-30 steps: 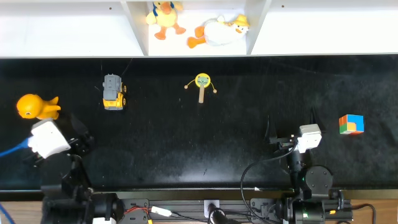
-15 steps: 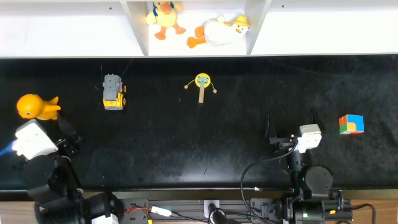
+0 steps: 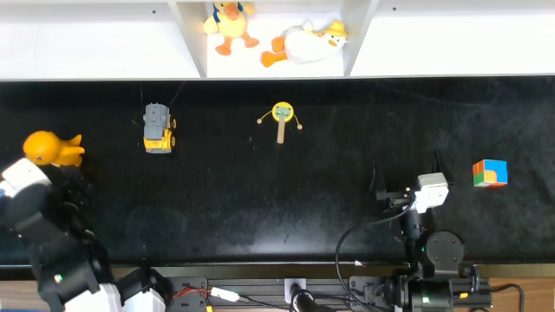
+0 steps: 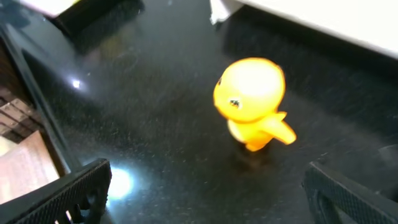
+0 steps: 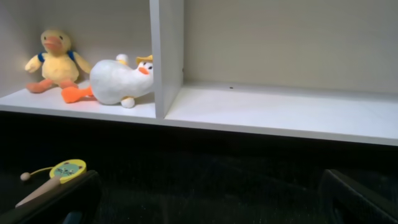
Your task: Store Toys
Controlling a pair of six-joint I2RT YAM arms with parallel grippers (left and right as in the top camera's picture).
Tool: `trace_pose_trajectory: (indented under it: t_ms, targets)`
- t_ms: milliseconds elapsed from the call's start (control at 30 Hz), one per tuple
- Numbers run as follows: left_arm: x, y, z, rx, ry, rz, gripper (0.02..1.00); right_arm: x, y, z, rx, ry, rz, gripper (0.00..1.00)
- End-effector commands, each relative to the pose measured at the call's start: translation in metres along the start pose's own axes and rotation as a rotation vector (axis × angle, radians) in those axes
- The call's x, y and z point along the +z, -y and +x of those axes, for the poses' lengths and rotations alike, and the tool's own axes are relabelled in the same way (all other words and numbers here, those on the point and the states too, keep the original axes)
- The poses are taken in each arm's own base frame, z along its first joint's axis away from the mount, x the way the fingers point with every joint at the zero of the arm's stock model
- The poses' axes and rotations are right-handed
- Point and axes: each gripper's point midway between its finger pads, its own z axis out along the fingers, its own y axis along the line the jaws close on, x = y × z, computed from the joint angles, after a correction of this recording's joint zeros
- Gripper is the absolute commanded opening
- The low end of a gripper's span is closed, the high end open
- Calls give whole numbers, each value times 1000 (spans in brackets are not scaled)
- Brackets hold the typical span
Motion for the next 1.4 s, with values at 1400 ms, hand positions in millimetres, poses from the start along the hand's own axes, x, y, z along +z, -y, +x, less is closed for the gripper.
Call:
trace_pose_trajectory:
  t_ms: [1400]
  targets:
    - [107,24,16,258,124,646,993,0,2,3,4,1,13,996]
